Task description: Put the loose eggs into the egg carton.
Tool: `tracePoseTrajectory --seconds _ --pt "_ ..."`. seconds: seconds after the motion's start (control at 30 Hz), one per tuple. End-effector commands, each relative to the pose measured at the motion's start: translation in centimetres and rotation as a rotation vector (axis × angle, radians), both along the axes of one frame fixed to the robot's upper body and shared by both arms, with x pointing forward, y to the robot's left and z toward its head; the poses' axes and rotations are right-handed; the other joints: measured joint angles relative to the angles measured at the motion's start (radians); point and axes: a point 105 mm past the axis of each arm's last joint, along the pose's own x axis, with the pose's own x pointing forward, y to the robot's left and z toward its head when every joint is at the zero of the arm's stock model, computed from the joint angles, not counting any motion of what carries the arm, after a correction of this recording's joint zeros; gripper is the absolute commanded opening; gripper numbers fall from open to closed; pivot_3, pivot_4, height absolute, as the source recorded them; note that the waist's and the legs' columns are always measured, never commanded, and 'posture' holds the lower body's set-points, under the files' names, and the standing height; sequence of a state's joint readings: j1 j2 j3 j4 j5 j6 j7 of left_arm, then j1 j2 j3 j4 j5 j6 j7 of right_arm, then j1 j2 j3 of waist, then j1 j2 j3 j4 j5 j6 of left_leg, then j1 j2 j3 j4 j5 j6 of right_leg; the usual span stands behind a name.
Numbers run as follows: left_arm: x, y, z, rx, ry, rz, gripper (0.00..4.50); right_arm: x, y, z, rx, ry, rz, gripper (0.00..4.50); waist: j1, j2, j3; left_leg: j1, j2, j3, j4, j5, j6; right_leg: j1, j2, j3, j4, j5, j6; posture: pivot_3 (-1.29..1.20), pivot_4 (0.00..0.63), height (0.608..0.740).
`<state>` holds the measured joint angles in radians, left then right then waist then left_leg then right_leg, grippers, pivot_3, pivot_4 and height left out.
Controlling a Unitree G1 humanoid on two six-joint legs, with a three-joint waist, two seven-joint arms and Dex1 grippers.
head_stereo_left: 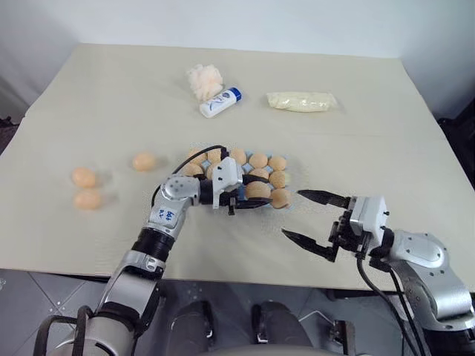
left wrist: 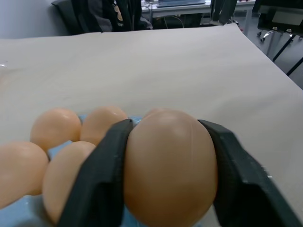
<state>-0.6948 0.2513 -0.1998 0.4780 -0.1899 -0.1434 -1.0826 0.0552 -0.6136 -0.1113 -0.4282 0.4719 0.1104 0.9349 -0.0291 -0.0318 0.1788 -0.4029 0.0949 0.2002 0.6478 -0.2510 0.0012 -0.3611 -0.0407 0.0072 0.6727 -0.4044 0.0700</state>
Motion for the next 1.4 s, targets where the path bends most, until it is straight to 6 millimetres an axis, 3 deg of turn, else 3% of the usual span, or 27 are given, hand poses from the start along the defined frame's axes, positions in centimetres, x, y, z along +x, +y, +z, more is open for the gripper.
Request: tracePoseTrajectory --seconds 0.03,0.23,0.27,0.37,0.47,0.6,0.7,0.87,1.03,1.17,1.4 --pt "0.0 0.5 1.9 -0.050 -0.055 0.024 2.99 0.1 -0.3 0.8 0.011 -0.040 -0.023 4.50 -0.003 0.000 0.000 0.000 0.000 0.000 0.000 0.000 0.000 0.000 0.000 0.000 0.000 0.000 0.000 0.00 0.150 0.740" --pt "-1.3 4.1 2.4 -0.030 -0.090 0.051 2.99 0.7 0.9 1.3 0.021 -0.051 0.037 4.50 -0.009 0.000 0.000 0.001 0.001 0.000 -0.001 0.001 -0.001 0.000 0.000 0.000 0.002 0.000 0.000 0.00 0.150 0.740" --pt "-1.6 5.4 2.8 -0.037 -0.106 0.084 2.99 0.8 1.1 1.4 0.024 -0.054 0.050 4.50 -0.007 0.000 0.000 0.001 0.001 0.000 0.000 0.001 -0.001 0.000 0.000 0.000 0.002 0.000 0.000 0.00 0.150 0.740" --pt "-2.0 10.1 3.0 -0.043 -0.139 0.251 3.56 1.2 1.6 1.8 0.038 -0.059 0.084 4.50 -0.009 0.001 0.000 0.001 0.001 -0.001 -0.001 0.001 -0.001 0.000 0.000 0.000 0.002 0.000 0.000 0.00 0.150 0.740" --pt "-2.8 14.6 2.4 -0.032 -0.132 0.423 4.42 1.5 2.0 1.7 0.035 -0.055 0.115 4.50 -0.016 0.001 0.000 0.001 0.002 -0.001 -0.001 0.001 -0.001 0.000 0.000 0.000 0.002 0.000 0.000 0.00 0.150 0.740" --pt "-3.8 20.3 2.7 -0.101 -0.144 0.702 4.47 1.8 2.6 1.7 0.040 -0.050 0.153 4.50 -0.014 0.001 0.001 0.001 0.001 -0.001 -0.002 0.000 0.000 0.000 -0.001 -0.001 0.000 0.000 0.000 0.00 0.150 0.740" --pt "-5.4 22.9 1.9 -0.108 -0.131 0.840 4.47 1.9 3.0 1.7 0.045 -0.048 0.177 4.50 -0.007 0.001 0.001 0.001 0.001 -0.001 -0.002 -0.001 0.001 0.001 -0.002 -0.002 0.000 0.000 0.000 0.00 0.150 0.740" --pt "-8.9 24.6 -0.3 -0.119 -0.088 1.014 4.47 2.1 3.6 1.6 0.053 -0.040 0.213 4.50 -0.012 0.001 0.001 0.001 0.000 -0.001 -0.003 -0.003 0.002 0.002 -0.004 -0.002 -0.003 0.000 0.000 0.00 0.150 0.740" --pt "-9.6 25.5 -1.0 -0.150 -0.056 1.116 4.47 2.1 3.9 1.6 0.055 -0.036 0.227 4.50 -0.003 0.001 0.001 0.001 0.000 -0.002 -0.003 -0.004 0.001 0.002 -0.003 -0.003 -0.004 0.001 -0.002 0.00 0.150 0.740" --pt "-8.4 26.0 -0.8 -0.187 -0.034 1.179 4.47 2.0 3.9 1.6 0.054 -0.036 0.226 4.50 -0.005 0.001 0.001 0.001 0.000 -0.002 -0.005 -0.006 -0.003 0.003 -0.003 -0.003 -0.009 0.004 -0.002 0.00 0.150 0.740" --pt "-2.0 23.8 0.7 -0.231 -0.005 1.165 4.47 2.1 3.9 1.7 0.052 -0.042 0.211 4.50 0.001 0.000 0.001 0.000 0.000 -0.001 -0.005 -0.003 0.002 0.003 -0.003 -0.004 -0.009 0.004 -0.002 0.00 0.150 0.740"
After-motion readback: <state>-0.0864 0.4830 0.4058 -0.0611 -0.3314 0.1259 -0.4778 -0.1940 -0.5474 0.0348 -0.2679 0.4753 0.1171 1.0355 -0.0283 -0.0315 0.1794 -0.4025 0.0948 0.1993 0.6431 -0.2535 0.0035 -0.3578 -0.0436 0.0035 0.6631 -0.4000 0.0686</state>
